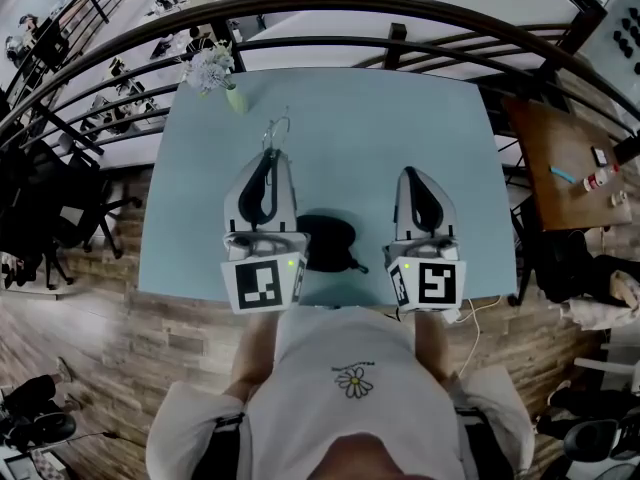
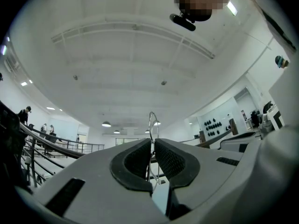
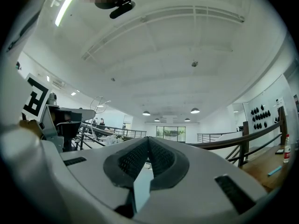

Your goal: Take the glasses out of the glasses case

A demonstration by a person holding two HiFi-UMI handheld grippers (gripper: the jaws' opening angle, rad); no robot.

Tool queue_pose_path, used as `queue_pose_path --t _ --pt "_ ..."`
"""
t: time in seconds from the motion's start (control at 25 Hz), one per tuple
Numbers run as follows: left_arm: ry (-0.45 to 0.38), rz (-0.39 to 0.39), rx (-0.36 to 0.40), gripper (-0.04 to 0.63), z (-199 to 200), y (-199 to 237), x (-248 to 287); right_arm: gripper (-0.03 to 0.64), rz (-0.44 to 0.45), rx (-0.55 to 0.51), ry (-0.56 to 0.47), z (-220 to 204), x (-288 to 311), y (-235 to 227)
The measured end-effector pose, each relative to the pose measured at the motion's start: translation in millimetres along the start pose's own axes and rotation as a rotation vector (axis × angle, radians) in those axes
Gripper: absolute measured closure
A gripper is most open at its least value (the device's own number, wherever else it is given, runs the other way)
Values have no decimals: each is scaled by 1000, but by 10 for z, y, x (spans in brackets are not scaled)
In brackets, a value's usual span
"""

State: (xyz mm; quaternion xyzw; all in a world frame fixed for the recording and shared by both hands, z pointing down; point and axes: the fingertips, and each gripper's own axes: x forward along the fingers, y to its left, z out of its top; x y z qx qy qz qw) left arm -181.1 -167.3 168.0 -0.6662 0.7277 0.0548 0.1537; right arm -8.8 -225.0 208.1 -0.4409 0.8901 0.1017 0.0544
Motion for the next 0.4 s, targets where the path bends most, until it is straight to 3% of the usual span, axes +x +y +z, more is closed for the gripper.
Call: queue_pose_path --t 0.4 --pt "23 -5 -6 560 -91 -5 4 607 22 6 30 -95 -31 25"
